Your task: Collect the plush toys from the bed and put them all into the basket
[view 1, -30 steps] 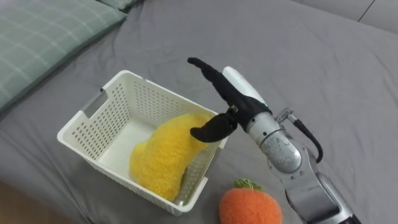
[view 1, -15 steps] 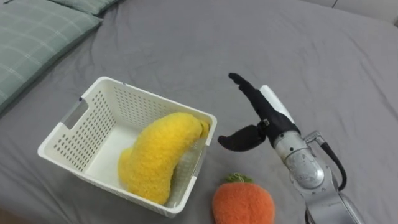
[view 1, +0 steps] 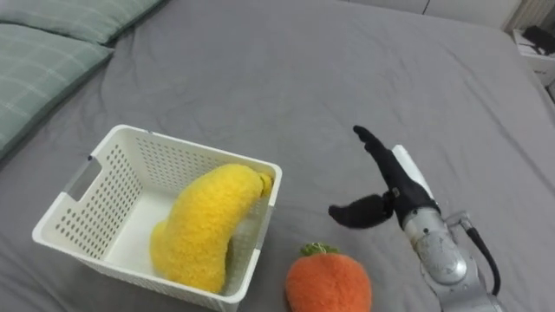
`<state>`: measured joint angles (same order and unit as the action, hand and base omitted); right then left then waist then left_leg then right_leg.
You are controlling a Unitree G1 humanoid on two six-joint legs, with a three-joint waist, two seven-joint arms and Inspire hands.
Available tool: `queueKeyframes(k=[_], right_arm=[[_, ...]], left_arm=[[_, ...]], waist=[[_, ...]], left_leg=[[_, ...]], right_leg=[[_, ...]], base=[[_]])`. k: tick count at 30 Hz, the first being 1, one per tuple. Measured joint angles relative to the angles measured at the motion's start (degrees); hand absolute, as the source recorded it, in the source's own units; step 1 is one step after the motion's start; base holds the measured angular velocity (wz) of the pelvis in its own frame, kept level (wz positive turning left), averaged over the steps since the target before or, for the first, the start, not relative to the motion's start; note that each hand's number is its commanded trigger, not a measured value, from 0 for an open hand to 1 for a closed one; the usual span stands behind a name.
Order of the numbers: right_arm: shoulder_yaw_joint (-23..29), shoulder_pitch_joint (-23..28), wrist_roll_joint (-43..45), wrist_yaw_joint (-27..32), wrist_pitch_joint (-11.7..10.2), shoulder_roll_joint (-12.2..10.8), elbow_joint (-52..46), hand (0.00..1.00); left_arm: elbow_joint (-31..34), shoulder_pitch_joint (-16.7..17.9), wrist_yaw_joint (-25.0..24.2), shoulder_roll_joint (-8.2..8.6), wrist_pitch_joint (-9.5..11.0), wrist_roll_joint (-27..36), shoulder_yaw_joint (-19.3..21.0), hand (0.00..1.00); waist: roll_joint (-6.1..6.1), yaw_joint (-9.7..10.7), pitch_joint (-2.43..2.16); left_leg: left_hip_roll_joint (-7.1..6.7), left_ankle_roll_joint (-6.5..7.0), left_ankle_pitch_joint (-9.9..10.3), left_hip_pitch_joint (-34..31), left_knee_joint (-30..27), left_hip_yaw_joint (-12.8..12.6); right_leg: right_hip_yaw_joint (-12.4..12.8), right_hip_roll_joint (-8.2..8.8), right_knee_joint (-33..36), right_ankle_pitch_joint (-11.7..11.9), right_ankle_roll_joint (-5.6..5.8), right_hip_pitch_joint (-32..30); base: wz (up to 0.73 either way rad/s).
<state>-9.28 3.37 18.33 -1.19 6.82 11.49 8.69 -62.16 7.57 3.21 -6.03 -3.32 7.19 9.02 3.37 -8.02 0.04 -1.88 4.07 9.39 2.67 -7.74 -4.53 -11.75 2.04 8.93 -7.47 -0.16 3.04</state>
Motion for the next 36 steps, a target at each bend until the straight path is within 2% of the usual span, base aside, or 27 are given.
queueKeyframes(k=[8,11,15,21,27,28,29,30,36], right_arm=[[-0.88,1.14,2.34,-1.20,0.16,-0.27,1.92,0.00],[-0.92,1.16,3.83,-1.80,0.15,-0.80,5.43,0.00],[-2.39,1.14,4.98,-4.11,0.33,-0.88,11.66,0.00],[-5.17,1.09,4.91,-5.86,0.20,-0.98,18.82,0.00],[-5.17,1.10,4.91,-6.07,-0.21,-1.14,20.46,0.00],[-5.17,1.10,4.91,-6.14,-0.54,-1.14,20.55,0.44],[-5.17,1.10,4.91,-6.21,-0.58,-1.15,20.58,0.67],[-5.17,1.11,4.92,-6.51,-0.60,-1.14,20.60,1.00],[-5.10,1.06,4.93,-7.06,-1.28,-1.21,21.25,1.00]], left_arm=[[0.18,-0.15,-0.01,0.00,-0.12,-0.60,0.13,0.00],[0.19,-0.21,-0.37,-0.03,-0.32,-0.53,1.01,0.00],[0.19,-0.21,-0.46,0.00,-0.37,-0.43,0.92,0.00],[0.17,-0.29,-0.30,0.13,-0.36,0.03,0.56,0.00],[0.18,-0.17,-0.29,0.13,-0.39,-0.11,0.57,0.00],[0.19,-0.18,-0.31,0.15,-0.40,-0.25,0.56,0.00],[0.19,-0.18,-0.33,0.16,-0.40,-0.36,0.55,0.00],[0.19,-0.19,-0.36,0.19,-0.40,-0.45,0.55,0.00],[0.49,-0.14,-0.40,0.35,-0.40,-0.45,0.57,0.00]], waist=[[0.18,-0.19,0.00],[0.32,-0.33,-0.03],[0.21,-0.97,0.19],[0.04,-1.55,0.29],[-0.26,-1.70,0.45],[-0.37,-1.69,0.46],[-0.42,-1.69,0.45],[-0.53,-1.69,0.44],[-0.72,-1.70,0.45]], left_leg=[[0.06,-0.01,0.12,-0.01,-0.21,-0.10],[0.06,0.02,0.15,0.05,-0.09,-0.10],[0.06,0.05,0.29,0.00,-0.04,-0.05],[0.07,0.02,0.34,0.08,-0.05,0.07],[0.06,-0.01,0.38,0.04,-0.05,0.13],[0.06,-0.02,0.39,0.04,-0.07,0.13],[0.06,-0.02,0.39,0.04,-0.08,0.13],[0.06,-0.02,0.39,0.05,-0.10,0.13],[0.06,-0.02,0.39,0.04,-0.12,0.14]], right_leg=[[0.08,-0.05,-0.17,-0.03,0.03,-0.13],[0.07,-0.07,-0.23,-0.03,0.04,-0.13],[0.12,-0.09,-0.23,-0.03,0.05,-0.17],[0.10,-0.13,-0.29,-0.04,0.07,0.01],[0.04,-0.13,-0.30,-0.05,0.08,0.11],[0.05,-0.13,-0.30,-0.05,0.08,0.14],[0.06,-0.13,-0.30,-0.05,0.08,0.15],[0.06,-0.12,-0.30,-0.05,0.08,0.18],[0.04,-0.13,-0.30,-0.06,0.08,0.19]], base=[[-0.02],[0.00],[0.00],[0.00],[0.00],[0.00],[0.00],[0.00],[0.00]])
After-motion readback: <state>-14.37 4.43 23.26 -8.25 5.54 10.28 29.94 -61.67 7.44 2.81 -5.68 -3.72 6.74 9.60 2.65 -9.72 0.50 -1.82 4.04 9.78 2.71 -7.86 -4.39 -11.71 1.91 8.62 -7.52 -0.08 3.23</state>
